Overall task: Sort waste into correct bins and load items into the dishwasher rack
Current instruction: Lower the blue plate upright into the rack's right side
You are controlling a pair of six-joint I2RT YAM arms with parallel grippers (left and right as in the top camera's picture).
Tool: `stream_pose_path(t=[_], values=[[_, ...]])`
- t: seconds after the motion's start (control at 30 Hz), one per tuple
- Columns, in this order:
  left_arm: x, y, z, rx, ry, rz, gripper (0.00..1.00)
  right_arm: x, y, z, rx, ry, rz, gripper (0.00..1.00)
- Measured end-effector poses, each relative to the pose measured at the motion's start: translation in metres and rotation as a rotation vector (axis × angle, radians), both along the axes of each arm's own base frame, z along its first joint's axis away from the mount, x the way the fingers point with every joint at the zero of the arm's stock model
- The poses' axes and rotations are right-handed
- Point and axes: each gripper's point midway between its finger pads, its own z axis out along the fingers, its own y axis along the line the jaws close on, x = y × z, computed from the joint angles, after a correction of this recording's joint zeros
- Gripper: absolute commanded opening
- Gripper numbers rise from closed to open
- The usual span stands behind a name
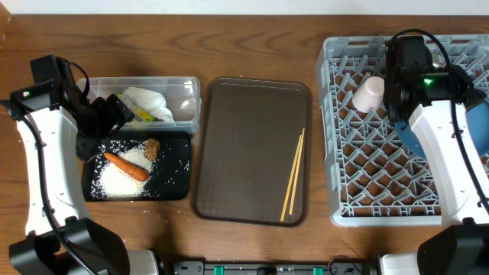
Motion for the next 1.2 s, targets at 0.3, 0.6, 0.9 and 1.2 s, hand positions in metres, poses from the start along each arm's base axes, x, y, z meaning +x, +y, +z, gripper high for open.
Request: stream_pose_path(t=[0.3,0.6,0.9,1.2], values=[[0.0,0.0,0.0,0.0,-0.001,0.0,0.98,-0.003,0.006,-0.027,0.163,-0.017,0.009,0.01],[0.0,0.0,0.0,0.0,0.0,0.0,0.98,0.014,0.033,-0.073,0.544,-0.204,0.002,0.01],[0.0,0.0,0.0,0.0,0.0,0.0,0.98,0.011,0.022,-0.096,0.907,-0.503,-0.269,0.6],[0.0,0.0,0.0,0.0,0.0,0.0,0.98,0.002,0.042,-0.049,1.264,-0.665,-0.317,0.56]])
